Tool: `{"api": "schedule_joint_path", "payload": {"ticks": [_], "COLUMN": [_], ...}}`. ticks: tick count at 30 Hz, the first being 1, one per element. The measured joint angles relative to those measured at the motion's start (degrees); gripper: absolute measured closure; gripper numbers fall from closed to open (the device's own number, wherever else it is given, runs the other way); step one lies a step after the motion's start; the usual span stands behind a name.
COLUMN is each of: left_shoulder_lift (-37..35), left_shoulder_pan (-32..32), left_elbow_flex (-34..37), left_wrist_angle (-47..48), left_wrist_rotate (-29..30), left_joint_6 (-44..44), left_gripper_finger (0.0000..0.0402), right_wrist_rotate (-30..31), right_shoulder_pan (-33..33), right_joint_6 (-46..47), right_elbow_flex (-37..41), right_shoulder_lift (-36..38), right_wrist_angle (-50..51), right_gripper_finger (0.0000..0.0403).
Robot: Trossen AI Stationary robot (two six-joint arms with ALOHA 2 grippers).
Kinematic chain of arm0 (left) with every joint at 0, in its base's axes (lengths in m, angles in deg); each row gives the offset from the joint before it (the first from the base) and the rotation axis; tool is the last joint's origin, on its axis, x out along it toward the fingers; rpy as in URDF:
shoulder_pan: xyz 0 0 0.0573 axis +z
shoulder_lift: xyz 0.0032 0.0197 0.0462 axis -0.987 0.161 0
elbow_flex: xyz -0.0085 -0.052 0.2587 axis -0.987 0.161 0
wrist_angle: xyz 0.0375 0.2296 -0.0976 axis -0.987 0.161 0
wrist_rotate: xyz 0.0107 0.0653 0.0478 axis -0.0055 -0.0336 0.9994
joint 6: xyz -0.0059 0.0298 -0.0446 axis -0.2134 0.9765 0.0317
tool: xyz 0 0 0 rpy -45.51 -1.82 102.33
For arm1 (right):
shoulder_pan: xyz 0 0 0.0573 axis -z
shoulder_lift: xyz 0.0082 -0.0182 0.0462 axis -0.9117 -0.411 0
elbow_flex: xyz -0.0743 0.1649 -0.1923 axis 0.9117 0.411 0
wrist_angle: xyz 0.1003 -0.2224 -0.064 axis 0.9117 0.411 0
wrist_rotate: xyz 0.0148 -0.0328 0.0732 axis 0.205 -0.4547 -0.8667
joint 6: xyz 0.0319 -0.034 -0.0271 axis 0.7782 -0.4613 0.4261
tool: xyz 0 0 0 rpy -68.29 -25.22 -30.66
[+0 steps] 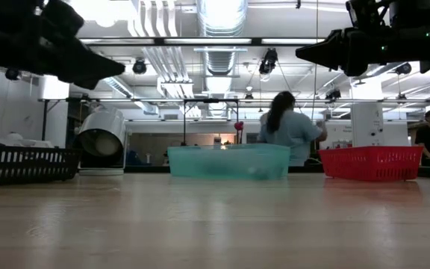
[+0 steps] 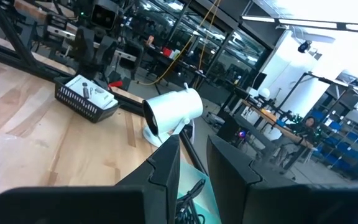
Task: Pick and place items into bin
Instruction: Return to Home Position
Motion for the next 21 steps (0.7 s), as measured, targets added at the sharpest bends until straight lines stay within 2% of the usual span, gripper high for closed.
{"api": "schedule_joint_path", "payload": {"ticks": [3,7,15,21], "left_shoulder_lift": [-6.4,-13.8,-27.0,-32.7], "left_shoulder_pan": [0.0,0.0,0.0,0.0], "left_elbow_flex": [2.9,7.2,7.6,7.7], "left_wrist_angle": [1.0,1.4,11.7,20.3], "left_wrist_rotate": [0.1,1.0,0.6,0.6], "left_joint_6": [4.5,5.2,4.2,3.7], "left_gripper_finger": [0.0396,0.04,0.04,0.04], "right_wrist_rotate": [0.0,0.0,0.0,0.0], "right_shoulder_pan": [0.0,0.0,0.0,-0.1], "right_joint_6": [0.8,2.4,13.8,18.4], "right_elbow_flex": [0.0,0.0,0.0,0.0], "right_shoulder_lift": [0.0,0.0,0.0,5.6], "right_wrist_angle": [0.0,0.0,0.5,11.6], "right_gripper_finger": [0.0335,0.0335,0.0335,0.0356]}}
